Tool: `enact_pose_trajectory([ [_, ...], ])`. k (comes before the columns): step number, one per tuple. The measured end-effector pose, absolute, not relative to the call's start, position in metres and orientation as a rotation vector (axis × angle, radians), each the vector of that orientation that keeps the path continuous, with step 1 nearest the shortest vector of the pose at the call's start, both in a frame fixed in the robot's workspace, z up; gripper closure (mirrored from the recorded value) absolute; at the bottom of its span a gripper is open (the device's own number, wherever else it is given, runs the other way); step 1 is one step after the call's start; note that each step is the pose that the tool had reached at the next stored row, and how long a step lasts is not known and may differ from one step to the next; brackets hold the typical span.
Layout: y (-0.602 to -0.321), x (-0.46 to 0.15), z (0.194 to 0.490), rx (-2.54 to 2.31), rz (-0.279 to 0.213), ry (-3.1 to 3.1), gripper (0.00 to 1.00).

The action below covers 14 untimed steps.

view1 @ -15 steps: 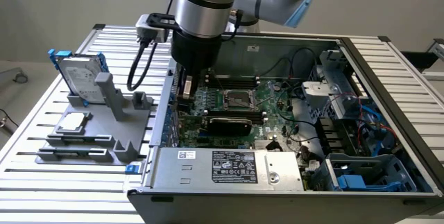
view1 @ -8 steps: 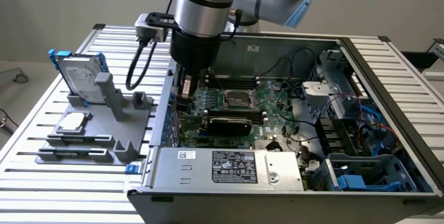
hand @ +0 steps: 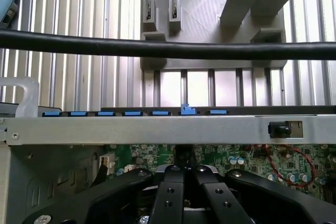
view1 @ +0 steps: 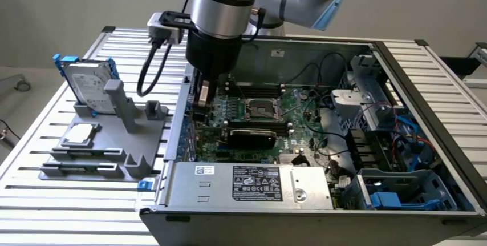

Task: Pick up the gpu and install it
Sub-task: 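Press down on the gpu until it lock into place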

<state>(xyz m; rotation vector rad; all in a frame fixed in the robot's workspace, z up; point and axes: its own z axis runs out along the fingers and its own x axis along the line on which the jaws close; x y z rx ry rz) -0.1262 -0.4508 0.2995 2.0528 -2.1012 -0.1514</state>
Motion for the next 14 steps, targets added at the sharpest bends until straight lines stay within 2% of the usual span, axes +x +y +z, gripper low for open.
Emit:
enact_pose_trajectory([
  [14,-0.4461,-0.1256,0.2997,2.061,-0.148,-2.089,0.89],
])
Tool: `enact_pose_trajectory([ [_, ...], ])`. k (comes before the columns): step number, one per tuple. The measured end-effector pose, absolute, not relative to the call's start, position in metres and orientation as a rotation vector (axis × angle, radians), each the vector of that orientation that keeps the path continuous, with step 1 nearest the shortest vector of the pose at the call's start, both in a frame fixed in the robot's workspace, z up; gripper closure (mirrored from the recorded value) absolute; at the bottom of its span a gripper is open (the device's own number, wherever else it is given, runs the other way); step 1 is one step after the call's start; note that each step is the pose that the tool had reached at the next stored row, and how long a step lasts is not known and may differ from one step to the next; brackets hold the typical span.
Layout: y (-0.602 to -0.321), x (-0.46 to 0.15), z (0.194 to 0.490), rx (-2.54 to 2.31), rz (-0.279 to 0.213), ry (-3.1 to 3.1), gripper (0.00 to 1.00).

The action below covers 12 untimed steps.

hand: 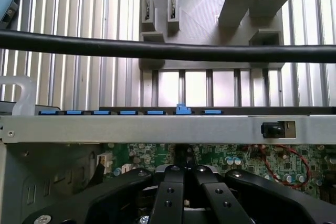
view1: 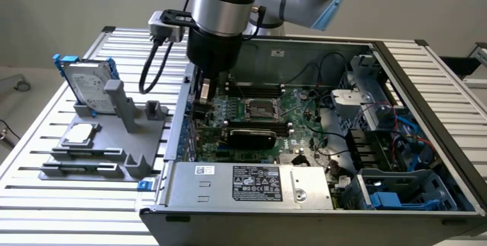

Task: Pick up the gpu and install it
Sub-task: 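Press down on the gpu until it lock into place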

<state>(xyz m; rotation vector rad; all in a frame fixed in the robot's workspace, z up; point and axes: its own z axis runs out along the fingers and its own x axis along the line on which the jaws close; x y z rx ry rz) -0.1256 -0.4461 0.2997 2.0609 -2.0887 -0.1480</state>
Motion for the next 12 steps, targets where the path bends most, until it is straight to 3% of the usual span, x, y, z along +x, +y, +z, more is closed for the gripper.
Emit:
enact_pose_trajectory([
  [12,-0.4449,-0.1246,0.2949,2.084,-0.143,-2.065,0.89],
])
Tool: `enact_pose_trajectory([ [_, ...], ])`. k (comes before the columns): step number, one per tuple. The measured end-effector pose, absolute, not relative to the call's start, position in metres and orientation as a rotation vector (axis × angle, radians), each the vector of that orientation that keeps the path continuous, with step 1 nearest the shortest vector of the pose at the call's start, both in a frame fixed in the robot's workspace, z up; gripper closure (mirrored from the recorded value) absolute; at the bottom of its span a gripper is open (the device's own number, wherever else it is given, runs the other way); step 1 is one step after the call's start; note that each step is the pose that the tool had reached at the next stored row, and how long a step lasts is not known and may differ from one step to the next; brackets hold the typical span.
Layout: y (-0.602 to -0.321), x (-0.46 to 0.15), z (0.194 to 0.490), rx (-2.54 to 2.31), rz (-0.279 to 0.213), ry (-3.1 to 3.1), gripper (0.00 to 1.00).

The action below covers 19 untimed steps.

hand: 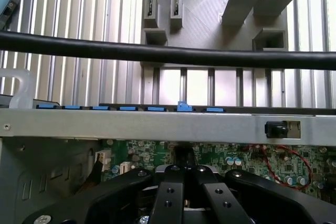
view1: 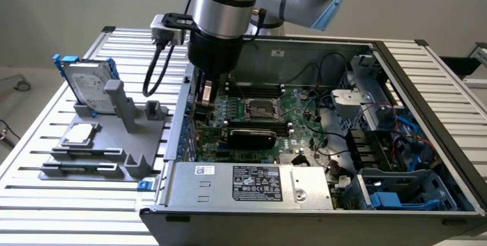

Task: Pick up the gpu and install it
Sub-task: 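Press down on the gpu until it lock into place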

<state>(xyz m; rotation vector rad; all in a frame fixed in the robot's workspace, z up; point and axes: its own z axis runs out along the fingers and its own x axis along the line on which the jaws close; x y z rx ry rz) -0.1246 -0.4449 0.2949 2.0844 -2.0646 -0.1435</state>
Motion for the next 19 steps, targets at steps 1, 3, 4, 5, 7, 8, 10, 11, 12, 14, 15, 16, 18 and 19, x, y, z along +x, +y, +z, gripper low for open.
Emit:
enact_pose_trajectory([
  [1,-0.4447,-0.1247,0.2947,2.084,-0.144,-2.065,0.89],
  [3,-0.4445,-0.1249,0.2946,2.084,-0.144,-2.065,0.89],
  [4,-0.4443,-0.1249,0.2946,2.084,-0.144,-2.065,0.89],
  [5,-0.4442,-0.1249,0.2946,2.084,-0.144,-2.065,0.89],
  [7,-0.4439,-0.1250,0.2946,2.084,-0.144,-2.065,0.89],
  [8,-0.4438,-0.1250,0.2946,2.084,-0.144,-2.065,0.89],
  [10,-0.4436,-0.1251,0.2947,2.084,-0.144,-2.065,0.89],
  [11,-0.4435,-0.1252,0.2947,2.084,-0.143,-2.065,0.89],
  [12,-0.4435,-0.1253,0.2946,2.084,-0.143,-2.065,0.89],
  [14,-0.4434,-0.1255,0.2946,2.083,-0.143,-2.065,0.89],
  [15,-0.4433,-0.1255,0.2946,2.082,-0.142,-2.065,0.89],
  [16,-0.4432,-0.1257,0.2946,2.081,-0.142,-2.066,0.89],
  [18,-0.4429,-0.1260,0.2946,2.079,-0.142,-2.068,0.89],
  [19,-0.4427,-0.1260,0.2946,2.078,-0.142,-2.069,0.89],
])
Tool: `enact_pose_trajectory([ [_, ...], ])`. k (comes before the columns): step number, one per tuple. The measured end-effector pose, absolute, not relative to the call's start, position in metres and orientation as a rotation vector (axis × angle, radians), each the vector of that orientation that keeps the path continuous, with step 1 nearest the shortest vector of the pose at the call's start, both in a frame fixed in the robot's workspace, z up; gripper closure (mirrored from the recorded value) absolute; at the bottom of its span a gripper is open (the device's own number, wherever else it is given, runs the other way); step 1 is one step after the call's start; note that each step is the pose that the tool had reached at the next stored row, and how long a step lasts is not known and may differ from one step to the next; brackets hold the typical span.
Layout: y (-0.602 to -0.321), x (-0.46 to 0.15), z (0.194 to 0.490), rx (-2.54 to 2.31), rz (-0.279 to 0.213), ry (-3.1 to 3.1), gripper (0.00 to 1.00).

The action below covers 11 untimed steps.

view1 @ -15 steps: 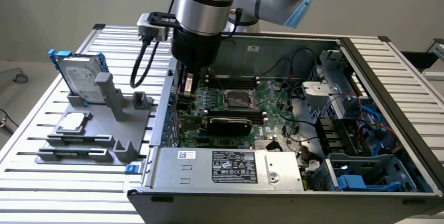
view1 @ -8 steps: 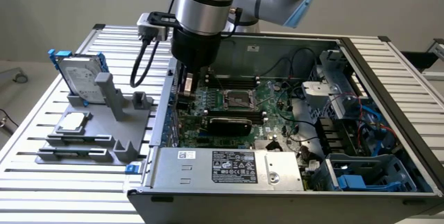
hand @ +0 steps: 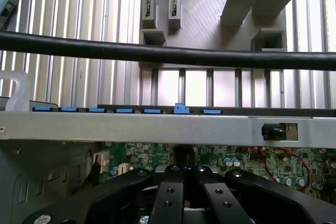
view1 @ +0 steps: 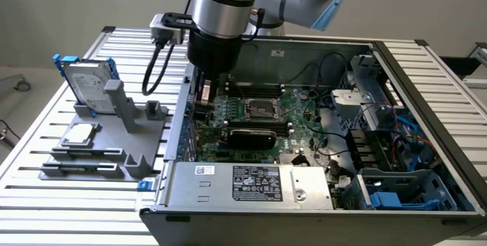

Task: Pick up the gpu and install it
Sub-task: 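Press down on the gpu until it lock into place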

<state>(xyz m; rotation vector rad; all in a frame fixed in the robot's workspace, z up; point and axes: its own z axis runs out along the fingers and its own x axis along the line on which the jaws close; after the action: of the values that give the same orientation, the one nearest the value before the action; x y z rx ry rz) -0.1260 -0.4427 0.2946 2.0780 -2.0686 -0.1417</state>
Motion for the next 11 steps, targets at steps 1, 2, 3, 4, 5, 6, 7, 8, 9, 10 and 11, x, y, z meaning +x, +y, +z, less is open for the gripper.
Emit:
enact_pose_trajectory([
  [1,-0.4426,-0.1261,0.2946,2.077,-0.141,-2.069,0.89],
  [2,-0.4424,-0.1261,0.2946,2.076,-0.141,-2.070,0.89],
  [3,-0.4421,-0.1261,0.2946,2.074,-0.141,-2.071,0.89],
  [4,-0.4419,-0.1261,0.2946,2.073,-0.140,-2.071,0.89],
  [5,-0.4417,-0.1261,0.2946,2.073,-0.140,-2.072,0.89],
  [6,-0.4416,-0.1261,0.2946,2.072,-0.139,-2.072,0.89],
  [7,-0.4415,-0.1261,0.2946,2.071,-0.138,-2.072,0.89],
  [8,-0.4415,-0.1262,0.2946,2.070,-0.137,-2.072,0.89],
  [9,-0.4414,-0.1261,0.2946,2.069,-0.137,-2.072,0.89],
  [10,-0.4413,-0.1261,0.2946,2.069,-0.136,-2.072,0.89],
  [11,-0.4413,-0.1261,0.2946,2.067,-0.136,-2.072,0.89],
])
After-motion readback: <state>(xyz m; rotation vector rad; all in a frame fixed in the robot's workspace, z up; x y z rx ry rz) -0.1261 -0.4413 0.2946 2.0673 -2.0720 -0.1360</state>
